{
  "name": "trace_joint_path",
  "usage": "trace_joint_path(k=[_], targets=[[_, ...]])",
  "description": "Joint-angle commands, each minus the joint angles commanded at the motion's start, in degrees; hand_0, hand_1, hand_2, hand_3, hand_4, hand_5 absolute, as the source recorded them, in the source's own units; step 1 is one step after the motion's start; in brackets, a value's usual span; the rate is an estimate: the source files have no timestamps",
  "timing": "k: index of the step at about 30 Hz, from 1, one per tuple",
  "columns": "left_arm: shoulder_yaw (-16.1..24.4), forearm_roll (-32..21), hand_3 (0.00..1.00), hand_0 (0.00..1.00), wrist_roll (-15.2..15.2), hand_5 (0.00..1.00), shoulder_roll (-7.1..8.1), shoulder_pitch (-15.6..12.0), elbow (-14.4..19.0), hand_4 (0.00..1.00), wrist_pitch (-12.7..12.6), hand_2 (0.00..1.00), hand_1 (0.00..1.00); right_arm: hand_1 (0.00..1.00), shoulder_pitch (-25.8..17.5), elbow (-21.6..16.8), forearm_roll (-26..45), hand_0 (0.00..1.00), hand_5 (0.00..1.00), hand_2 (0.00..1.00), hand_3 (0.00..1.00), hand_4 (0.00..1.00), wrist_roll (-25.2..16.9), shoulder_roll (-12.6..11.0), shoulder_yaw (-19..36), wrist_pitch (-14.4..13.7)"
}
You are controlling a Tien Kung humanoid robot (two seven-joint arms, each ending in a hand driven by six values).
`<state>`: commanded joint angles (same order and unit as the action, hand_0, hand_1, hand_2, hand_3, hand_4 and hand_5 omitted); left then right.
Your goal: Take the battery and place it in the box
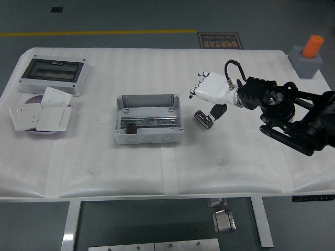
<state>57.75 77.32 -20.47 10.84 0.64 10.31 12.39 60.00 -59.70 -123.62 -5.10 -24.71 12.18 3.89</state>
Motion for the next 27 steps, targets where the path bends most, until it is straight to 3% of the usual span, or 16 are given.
trace_joint_path(k=[15, 27], targets=[[-0.11, 0.56, 0.524, 0.614, 0.19, 0.487, 0.0, 0.07, 0.0, 0.446, 0.14, 0.454, 0.654, 0.748, -2.67, 4.73, -3.55, 0.969, 0.336, 0.755, 0.796, 0.82, -2.23, 2.33, 3.04, 2.76], [-0.59, 0.65, 0.522, 0.614, 0.31, 0.486, -0.11, 0.44, 0.0, 0.442, 0.36, 0.453, 0.654, 0.749, -3.81, 6.17, -2.55, 0.968, 0.323, 0.758, 0.797, 0.812, -1.24, 3.24, 2.82, 2.04]])
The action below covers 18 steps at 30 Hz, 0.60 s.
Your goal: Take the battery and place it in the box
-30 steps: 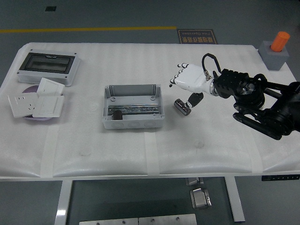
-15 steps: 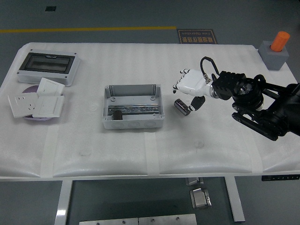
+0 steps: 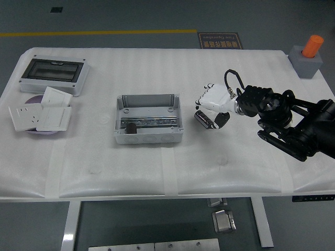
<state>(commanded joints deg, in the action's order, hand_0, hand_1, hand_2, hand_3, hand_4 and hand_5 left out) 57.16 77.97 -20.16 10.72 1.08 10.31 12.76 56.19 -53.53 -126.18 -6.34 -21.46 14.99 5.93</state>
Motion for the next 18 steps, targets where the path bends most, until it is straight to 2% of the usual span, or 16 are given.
trace_joint_path(k=[18], targets=[[0.31, 1.11, 0.515, 0.614, 0.01, 0.485, -0.18, 1.06, 0.0, 0.441, 0.31, 0.446, 0.654, 0.749, -0.18, 1.59, -0.28, 0.966, 0.29, 0.761, 0.803, 0.791, 0.3, 1.62, 0.29, -0.34]])
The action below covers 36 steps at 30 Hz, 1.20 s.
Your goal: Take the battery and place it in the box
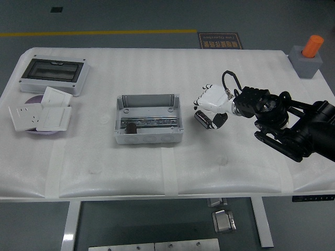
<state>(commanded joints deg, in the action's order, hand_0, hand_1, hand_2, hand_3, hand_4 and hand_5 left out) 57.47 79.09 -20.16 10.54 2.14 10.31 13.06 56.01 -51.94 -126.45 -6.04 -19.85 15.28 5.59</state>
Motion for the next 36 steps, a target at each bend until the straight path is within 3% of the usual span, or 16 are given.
trace_joint_path(k=[36], targets=[[-3.28, -2.57, 0.508, 0.614, 1.37, 0.486, 0.14, 0.58, 0.0, 0.441, -0.36, 0.44, 0.654, 0.75, -1.66, 1.54, 1.97, 0.967, 0.254, 0.762, 0.79, 0.767, 0.66, 0.78, -0.04, -0.82]])
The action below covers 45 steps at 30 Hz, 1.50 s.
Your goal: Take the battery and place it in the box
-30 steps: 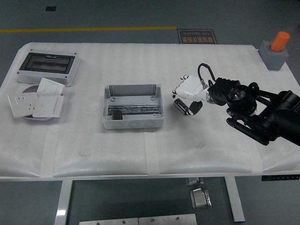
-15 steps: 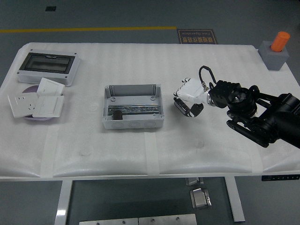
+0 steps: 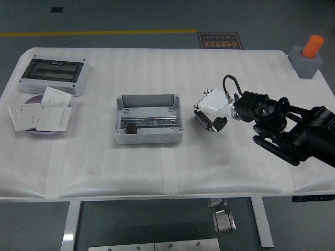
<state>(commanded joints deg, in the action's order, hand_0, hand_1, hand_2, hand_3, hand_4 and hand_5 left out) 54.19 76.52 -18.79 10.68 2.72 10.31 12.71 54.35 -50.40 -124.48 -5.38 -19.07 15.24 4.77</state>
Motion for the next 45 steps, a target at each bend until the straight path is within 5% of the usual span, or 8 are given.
trace_joint_path(k=[23, 24, 29, 30, 38, 45], targets=[[-0.48, -0.43, 0.507, 0.614, 1.15, 0.488, -0.13, -0.16, 0.0, 0.442, -0.98, 0.44, 0.654, 0.745, -0.15, -0.56, 2.74, 0.958, 0.238, 0.746, 0.729, 0.744, 1.05, -0.3, -1.08, -2.98], [-0.48, -0.49, 0.51, 0.613, 1.19, 0.488, -0.14, -0.18, 0.0, 0.441, -1.04, 0.447, 0.652, 0.731, -0.09, -0.67, 2.96, 0.945, 0.179, 0.691, 0.654, 0.523, 1.22, -0.39, -1.24, -3.29], [-0.57, -0.69, 0.51, 0.613, 1.4, 0.488, -0.24, -0.19, 0.0, 0.441, -1.25, 0.447, 0.652, 0.731, 0.21, -1.13, 3.93, 0.945, 0.179, 0.691, 0.654, 0.523, 1.84, -0.97, -1.95, -4.37], [-0.59, -0.75, 0.51, 0.614, 1.45, 0.491, -0.26, -0.18, 0.0, 0.442, -1.3, 0.45, 0.652, 0.716, 0.27, -1.23, 4.22, 0.922, 0.194, 0.659, 0.627, 0.418, 2.03, -1.14, -2.17, -4.64], [-0.49, -0.83, 0.512, 0.613, 1.44, 0.49, -0.41, -0.38, 0.0, 0.441, -1.38, 0.458, 0.652, 0.711, 0.94, -2.47, 9.96, 0.921, 0.207, 0.653, 0.62, 0.383, 5.8, -3.28, -7.03, -11.21], [-0.49, -0.9, 0.511, 0.613, 1.34, 0.496, -0.39, -0.23, 0.0, 0.442, -1.22, 0.467, 0.653, 0.71, 1.29, -2.56, 10.62, 0.915, 0.207, 0.651, 0.624, 0.359, 5.67, -3.69, -7.0, -10.87]])
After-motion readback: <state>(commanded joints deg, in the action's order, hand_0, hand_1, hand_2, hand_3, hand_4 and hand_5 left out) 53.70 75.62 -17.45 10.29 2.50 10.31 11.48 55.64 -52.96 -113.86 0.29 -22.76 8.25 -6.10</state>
